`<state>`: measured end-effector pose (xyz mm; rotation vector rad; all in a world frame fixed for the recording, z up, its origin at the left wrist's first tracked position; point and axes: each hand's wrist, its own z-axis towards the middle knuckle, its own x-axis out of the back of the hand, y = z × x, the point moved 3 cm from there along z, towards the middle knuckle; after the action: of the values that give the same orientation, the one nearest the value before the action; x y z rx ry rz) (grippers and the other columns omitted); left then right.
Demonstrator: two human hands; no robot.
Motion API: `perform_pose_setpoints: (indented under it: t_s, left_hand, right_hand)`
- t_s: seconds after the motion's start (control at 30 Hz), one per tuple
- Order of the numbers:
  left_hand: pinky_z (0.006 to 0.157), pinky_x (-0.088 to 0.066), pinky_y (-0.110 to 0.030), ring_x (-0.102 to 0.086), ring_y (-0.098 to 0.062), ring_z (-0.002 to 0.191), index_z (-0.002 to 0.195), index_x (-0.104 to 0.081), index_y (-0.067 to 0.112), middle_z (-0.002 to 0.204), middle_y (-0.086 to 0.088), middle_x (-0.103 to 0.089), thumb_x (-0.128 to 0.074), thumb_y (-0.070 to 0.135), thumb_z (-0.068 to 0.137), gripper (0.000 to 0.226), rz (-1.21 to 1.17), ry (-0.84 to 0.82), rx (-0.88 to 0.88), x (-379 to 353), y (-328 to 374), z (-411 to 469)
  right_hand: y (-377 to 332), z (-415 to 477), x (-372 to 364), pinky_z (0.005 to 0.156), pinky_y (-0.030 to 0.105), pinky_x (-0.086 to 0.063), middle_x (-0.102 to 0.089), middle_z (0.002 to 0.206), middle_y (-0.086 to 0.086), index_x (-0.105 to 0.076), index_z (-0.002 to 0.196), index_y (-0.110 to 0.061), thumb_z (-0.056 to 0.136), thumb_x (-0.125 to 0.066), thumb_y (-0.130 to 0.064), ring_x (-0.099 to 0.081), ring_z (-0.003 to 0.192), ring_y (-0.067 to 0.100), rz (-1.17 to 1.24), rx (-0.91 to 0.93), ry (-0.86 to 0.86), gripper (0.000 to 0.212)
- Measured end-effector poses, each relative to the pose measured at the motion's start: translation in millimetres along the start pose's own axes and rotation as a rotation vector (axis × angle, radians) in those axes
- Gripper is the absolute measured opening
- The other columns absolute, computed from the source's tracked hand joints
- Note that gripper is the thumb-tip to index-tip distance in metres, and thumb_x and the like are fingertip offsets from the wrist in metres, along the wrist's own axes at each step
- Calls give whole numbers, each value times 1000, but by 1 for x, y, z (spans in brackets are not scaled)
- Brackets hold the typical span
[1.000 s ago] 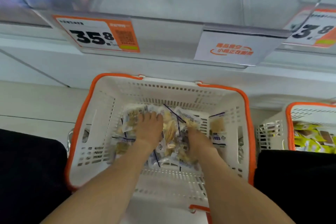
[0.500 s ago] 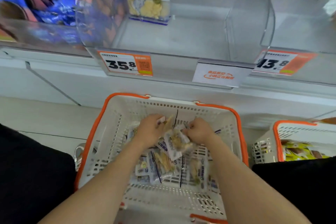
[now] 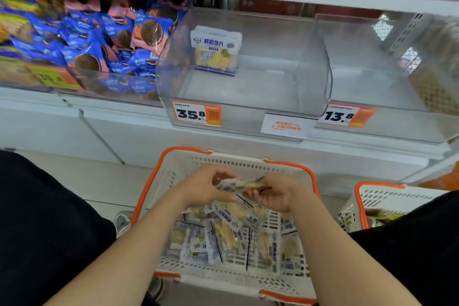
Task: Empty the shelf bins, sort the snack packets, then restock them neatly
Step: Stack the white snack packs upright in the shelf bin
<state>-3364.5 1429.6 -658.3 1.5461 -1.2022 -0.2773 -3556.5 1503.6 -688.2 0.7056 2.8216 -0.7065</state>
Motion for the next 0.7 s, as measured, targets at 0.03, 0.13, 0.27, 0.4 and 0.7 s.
perform_pose_setpoints:
  t_s: [0.03, 0.13, 0.27, 0.4, 0.7]
  left_hand:
    - [96, -57, -33, -70, 0, 100, 111, -76, 35, 109, 19, -76, -89, 25, 84, 32, -7, 26, -19, 6, 2, -1]
    - [97, -58, -46, -74, -16, 102, 114, -77, 22, 109, 5, -78, -81, 17, 92, 23, -13, 30, -26, 32, 11, -9]
    - [89, -61, -42, -74, -14, 91, 113, -72, 16, 100, -3, -79, -76, 9, 94, 20, 74, 0, -22, 81, 39, -22]
    - [82, -58, -36, -72, -15, 92, 124, -66, 15, 105, -2, -76, -73, 6, 96, 30, 261, -107, -70, 123, 78, -41]
    - [94, -57, -35, -73, -16, 106, 125, -70, 17, 116, -2, -78, -71, 20, 99, 26, 58, 83, -287, 159, 166, -58]
  right_hand:
    - [-2, -9, -7, 56, 24, -61, -69, 98, 31, -59, 125, 9, 108, -38, -1, -73, 63, 24, -34, 1, -33, 29]
    - [-16, -34, -24, 86, 48, -64, -69, 106, 41, -60, 111, 6, 112, -39, -17, -75, 92, 48, -396, 7, 9, 31]
    - [-44, -74, -49, 83, 59, -62, -59, 128, 37, -32, 154, -5, 108, -33, -12, -74, 84, 52, -783, 137, 90, 47]
    - [-68, -141, -85, 90, 50, -62, -64, 130, 18, -44, 154, -30, 102, -35, -6, -78, 92, 35, -956, 386, -21, 57]
    - [-120, -182, -118, 81, 30, -49, -57, 92, -14, -47, 119, -23, 98, -69, -41, -59, 88, 15, -1287, 1126, 299, 35]
